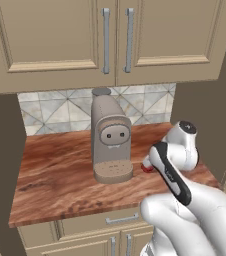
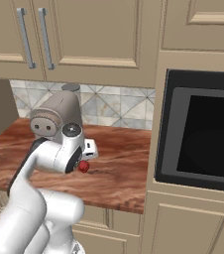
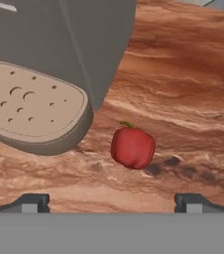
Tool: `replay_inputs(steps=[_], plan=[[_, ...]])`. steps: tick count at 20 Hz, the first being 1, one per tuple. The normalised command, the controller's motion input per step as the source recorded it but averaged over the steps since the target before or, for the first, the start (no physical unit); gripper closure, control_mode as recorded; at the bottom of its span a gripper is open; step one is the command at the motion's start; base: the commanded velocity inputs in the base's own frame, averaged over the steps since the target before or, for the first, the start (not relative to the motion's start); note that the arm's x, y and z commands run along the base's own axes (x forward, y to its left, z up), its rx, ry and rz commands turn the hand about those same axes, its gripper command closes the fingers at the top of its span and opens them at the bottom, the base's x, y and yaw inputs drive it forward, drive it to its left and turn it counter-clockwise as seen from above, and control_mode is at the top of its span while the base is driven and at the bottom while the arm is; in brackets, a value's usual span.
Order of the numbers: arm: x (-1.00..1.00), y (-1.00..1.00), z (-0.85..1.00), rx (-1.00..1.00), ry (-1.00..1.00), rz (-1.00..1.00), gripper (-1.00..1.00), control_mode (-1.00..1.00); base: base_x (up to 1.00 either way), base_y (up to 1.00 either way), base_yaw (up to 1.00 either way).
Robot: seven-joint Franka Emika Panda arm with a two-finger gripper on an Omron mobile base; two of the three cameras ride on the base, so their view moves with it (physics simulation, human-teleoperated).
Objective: Place the liquor and beer on the top shelf of the fridge to keep them out of children's reach, and place the bell pepper on lower shelves for easy access.
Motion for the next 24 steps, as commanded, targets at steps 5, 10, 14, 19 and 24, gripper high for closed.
replay_inputs(steps=[5,10,14,19,24], plan=[[0.3,0.0,-0.33,0.0,0.0,0.0,-1.0,-1.0,0.0,0.0,0.0],[0.08,0.0,-0.44,0.0,0.01,0.0,-1.0,-1.0,0.0,0.0,0.0],[0.0,0.0,-0.37,0.0,0.0,0.0,-1.0,-1.0,0.0,0.0,0.0],[0.0,0.0,-0.17,0.03,0.0,0.0,-1.0,-1.0,0.0,0.0,0.0],[0.0,0.0,-0.15,0.07,0.0,0.0,-1.0,-1.0,0.0,0.0,0.0]])
